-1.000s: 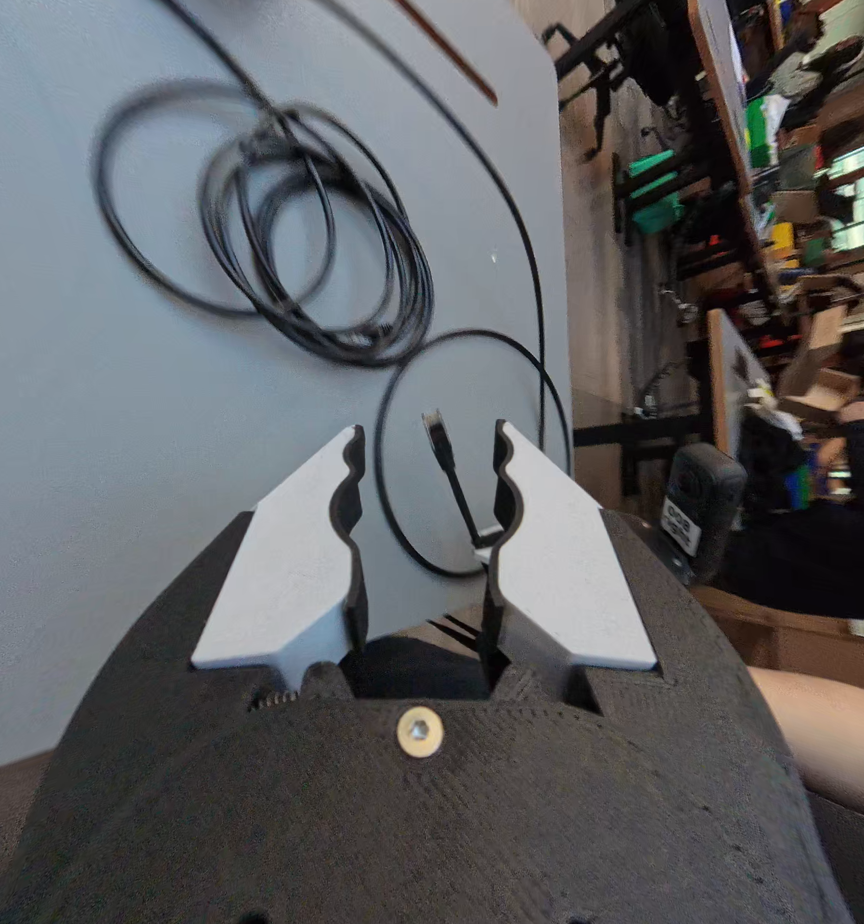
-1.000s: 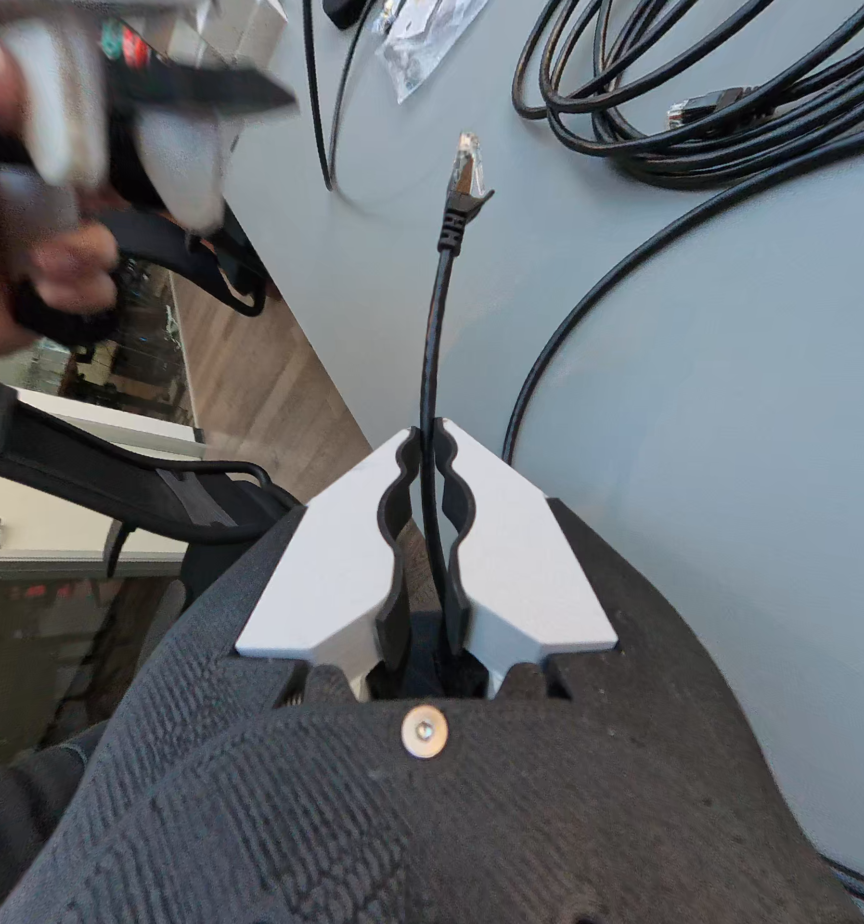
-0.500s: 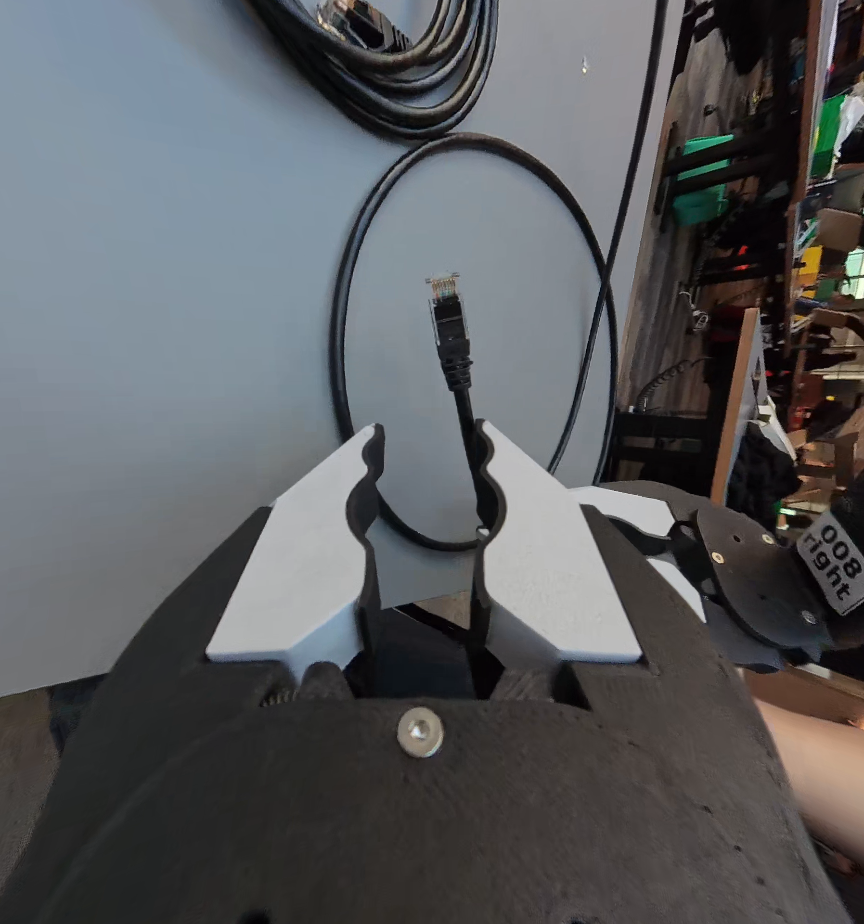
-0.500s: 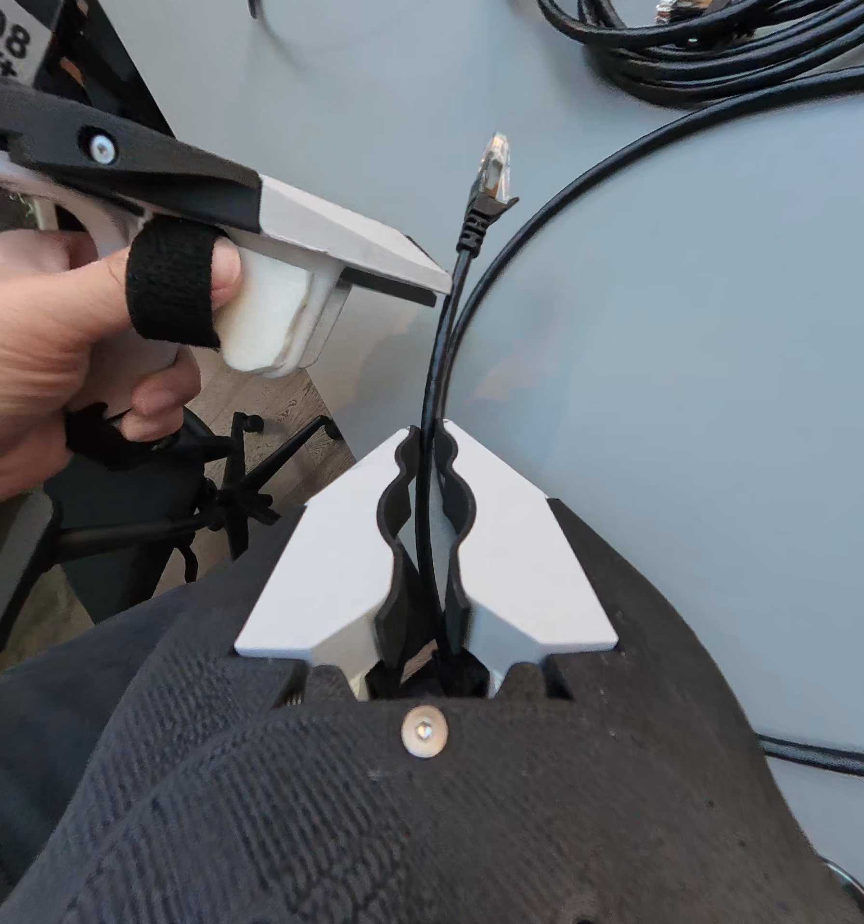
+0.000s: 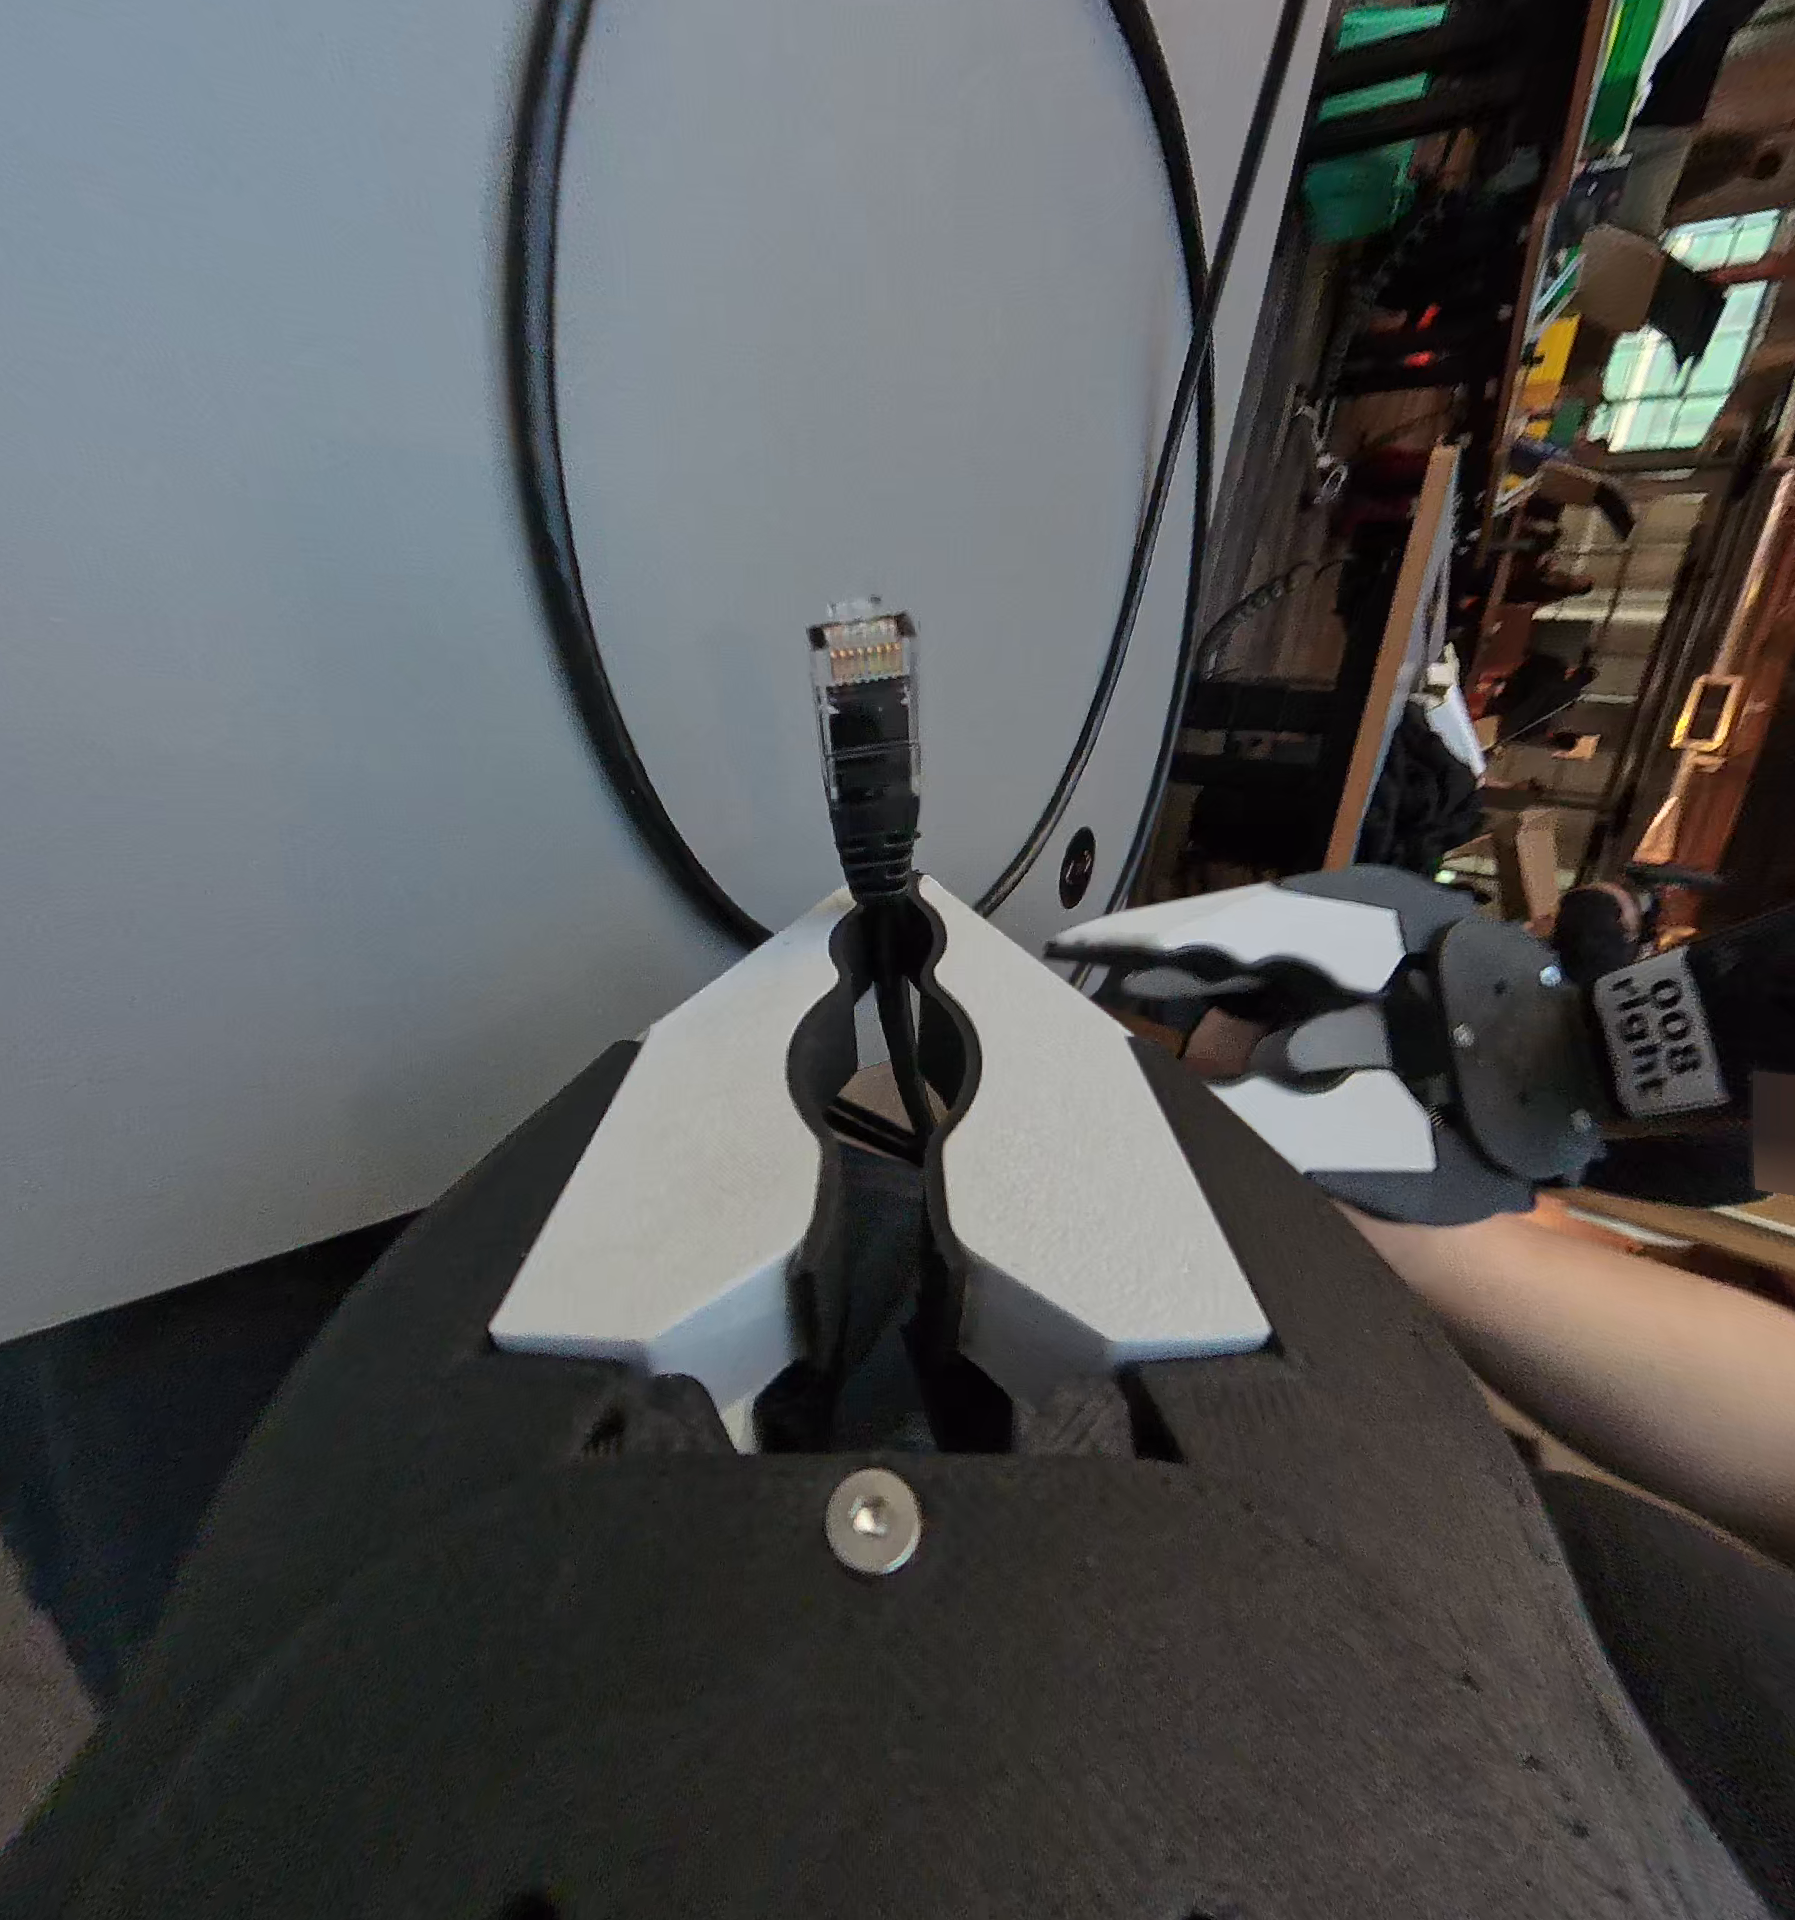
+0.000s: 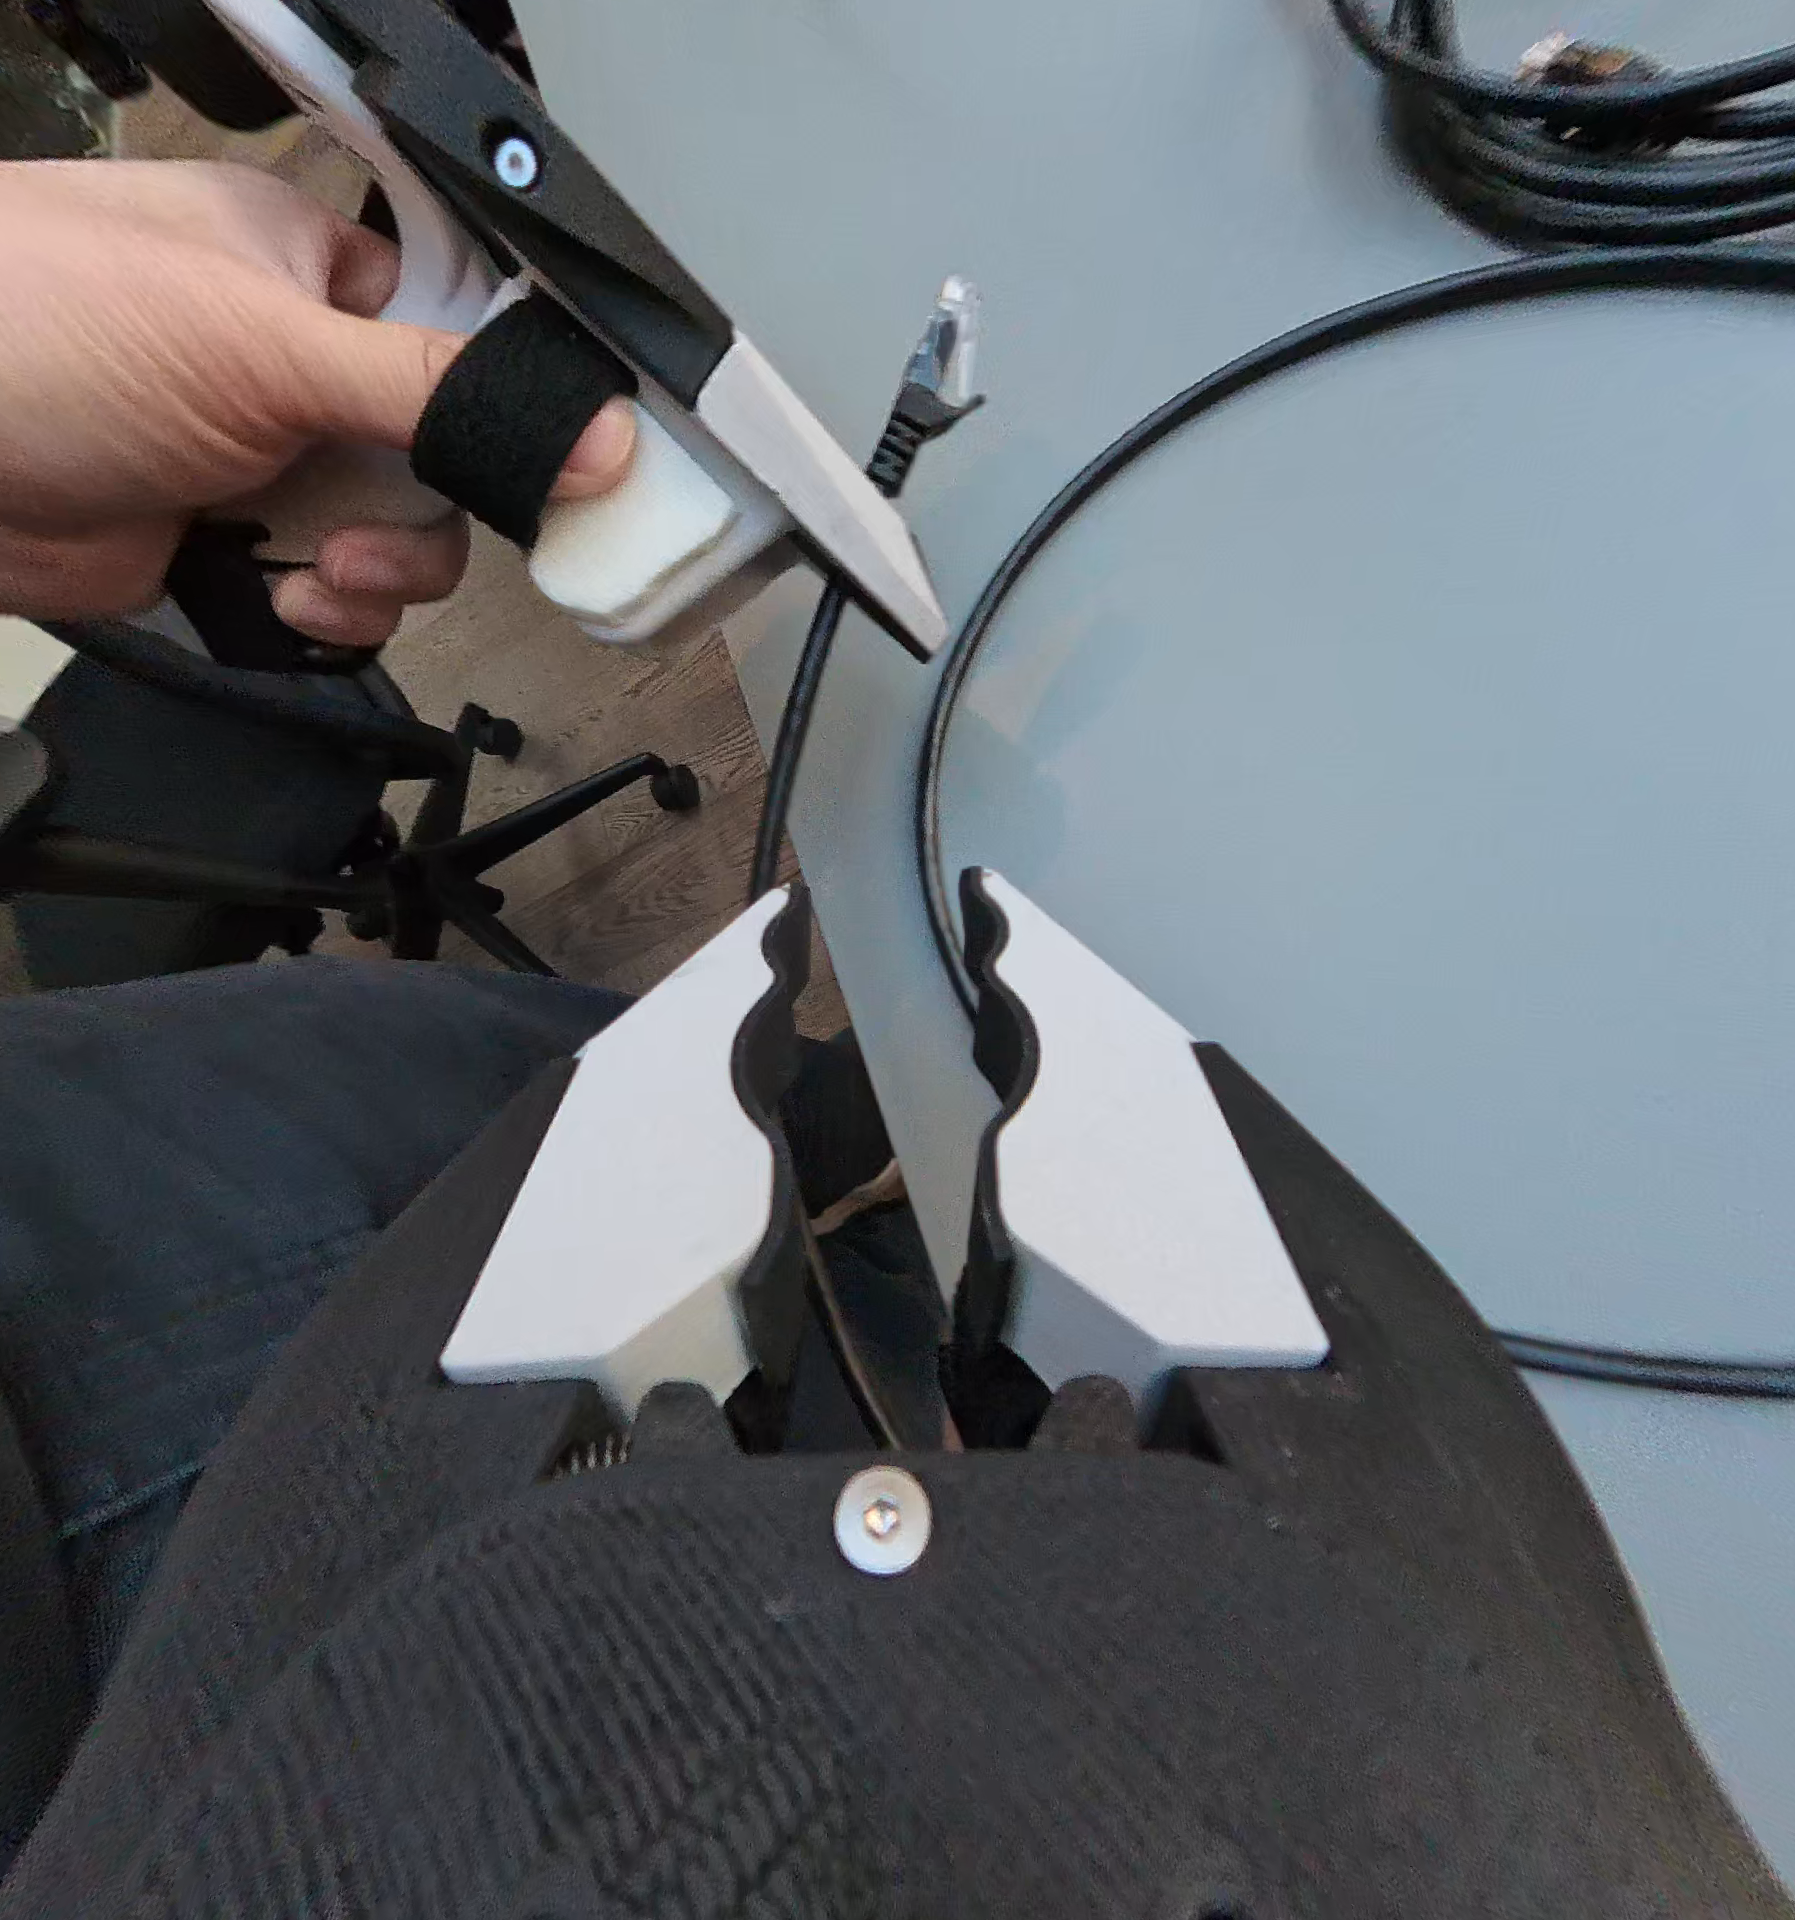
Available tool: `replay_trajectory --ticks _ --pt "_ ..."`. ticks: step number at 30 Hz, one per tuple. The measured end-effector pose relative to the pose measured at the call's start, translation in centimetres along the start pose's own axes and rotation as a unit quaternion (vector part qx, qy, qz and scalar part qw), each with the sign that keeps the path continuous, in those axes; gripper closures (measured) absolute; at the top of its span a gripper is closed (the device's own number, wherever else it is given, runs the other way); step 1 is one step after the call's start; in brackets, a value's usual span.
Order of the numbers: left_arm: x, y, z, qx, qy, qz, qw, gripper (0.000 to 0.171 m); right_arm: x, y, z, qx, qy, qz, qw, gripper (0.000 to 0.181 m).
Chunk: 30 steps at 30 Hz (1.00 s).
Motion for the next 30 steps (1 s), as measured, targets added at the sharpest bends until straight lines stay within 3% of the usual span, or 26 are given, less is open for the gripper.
replay_trajectory --ticks 5,10,13,15,17,19,21,23,25,27,30 --pt "-3.3 1.3 0.2 0.044 -0.145 0.075 0.986 0.17 -2.0 5.5 0.3 0.003 0.087 -0.052 0.995 0.151" --pt "-5.3 1.6 0.5 0.097 -0.247 0.154 0.952 0.17 -3.9 7.0 -2.5 0.052 0.079 -0.076 0.993 0.15" --pt "-5.6 1.7 0.1 0.127 -0.276 0.187 0.934 0.17 -7.1 7.3 -5.6 0.092 -0.065 -0.168 0.979 0.153" --pt "-5.8 2.0 -0.3 0.138 -0.283 0.195 0.929 0.17 -8.4 7.8 -6.7 0.064 -0.179 -0.189 0.963 0.15" --pt "-5.8 2.7 -0.7 0.146 -0.299 0.218 0.918 0.17 -9.4 8.9 -6.8 0.02 -0.222 -0.225 0.949 0.149" --pt "-5.8 3.6 -1.1 0.155 -0.31 0.234 0.909 0.17 -10.0 9.4 -5.8 -0.003 -0.205 -0.235 0.95 0.149" --pt "-5.9 4.6 -1.4 0.162 -0.316 0.231 0.906 0.17 -9.1 8.6 -3.7 -0.019 -0.131 -0.168 0.977 0.148" --pt "-6.0 5.3 -1.6 0.169 -0.32 0.236 0.902 0.17 -8.1 7.2 -2.6 0.032 -0.013 -0.13 0.991 0.147" --pt "-6.2 5.8 -1.6 0.176 -0.328 0.245 0.895 0.17 -8.6 6.1 -3.0 0.101 0.069 -0.176 0.977 0.146" --pt "-6.5 5.9 -1.5 0.18 -0.334 0.249 0.891 0.17 -10.2 6.2 -3.5 0.121 0.011 -0.219 0.968 0.15" --pt "-7.2 5.7 -1.5 0.18 -0.344 0.256 0.885 0.17 -12.5 6.5 -3.7 0.087 -0.176 -0.231 0.953 0.143"
Point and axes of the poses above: each gripper's, where its closed fingertips meet, y back along the fingers, z out of its top, x = y × z across the jaws, the point moved 8 cm from there along y, back along the fingers, and after that the axes turned 8 degrees about x, right-handed, at the moved point
